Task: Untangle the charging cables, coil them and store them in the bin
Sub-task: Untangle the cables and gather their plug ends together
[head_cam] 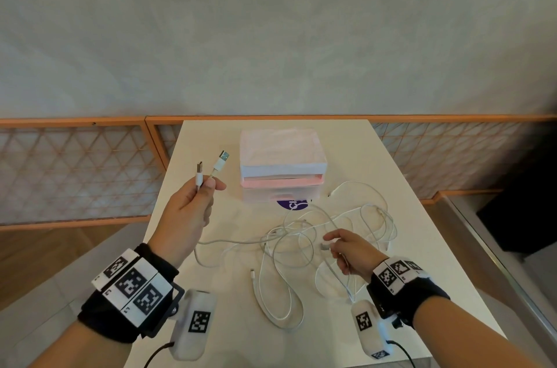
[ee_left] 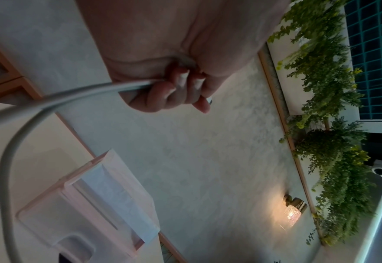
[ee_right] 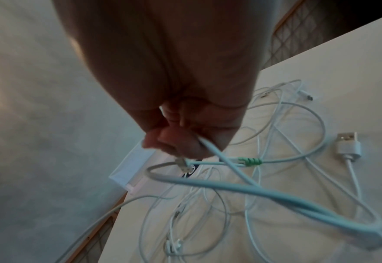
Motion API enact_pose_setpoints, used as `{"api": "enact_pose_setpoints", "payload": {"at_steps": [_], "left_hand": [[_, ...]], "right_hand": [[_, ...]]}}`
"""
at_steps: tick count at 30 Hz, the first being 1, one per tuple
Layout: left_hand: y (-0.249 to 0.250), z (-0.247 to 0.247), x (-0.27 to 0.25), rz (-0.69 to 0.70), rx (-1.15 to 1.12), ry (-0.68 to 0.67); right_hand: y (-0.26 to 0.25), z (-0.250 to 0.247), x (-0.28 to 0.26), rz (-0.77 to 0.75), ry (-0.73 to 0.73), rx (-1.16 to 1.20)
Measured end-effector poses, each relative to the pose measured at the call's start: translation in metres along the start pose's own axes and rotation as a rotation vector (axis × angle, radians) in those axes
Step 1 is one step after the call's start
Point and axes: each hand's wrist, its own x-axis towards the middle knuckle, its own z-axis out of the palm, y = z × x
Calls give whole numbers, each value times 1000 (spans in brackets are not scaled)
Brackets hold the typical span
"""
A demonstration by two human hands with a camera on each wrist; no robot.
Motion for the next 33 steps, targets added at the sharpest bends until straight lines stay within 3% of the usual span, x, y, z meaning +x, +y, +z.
{"api": "enact_pose_setpoints", "payload": {"at_steps": [5, 8, 10, 11, 15, 18, 22, 28, 30, 33], "left_hand": [[0, 7, -1, -15, 35, -40], [-4, 9, -2, -1, 62, -71], [-6, 11, -4, 7, 100, -101], [-8, 11, -4, 10, 125, -117], [-12, 12, -5, 15, 160, -146], [-12, 12, -3, 13, 150, -143], [-10, 11, -2, 14, 151, -138], [-10, 11, 0, -21, 141, -124], [-11, 11, -1, -26, 141, -127], [-10, 11, 1, -35, 137, -125]], "right_hand": [[-11, 6, -3, -132, 39, 84], [-23, 11, -14, -188, -43, 243], [-27, 12, -18, -230, -57, 227], [-28, 11, -19, -259, -35, 114], [-20, 11, -14, -368, 161, -695], [-11, 10, -8, -344, 242, -858], [-7, 0, -1, -283, 305, -704], [-6, -7, -2, -148, 100, -146], [-8, -5, -6, -184, 102, -58], [-8, -8, -9, -278, 105, -132]]}}
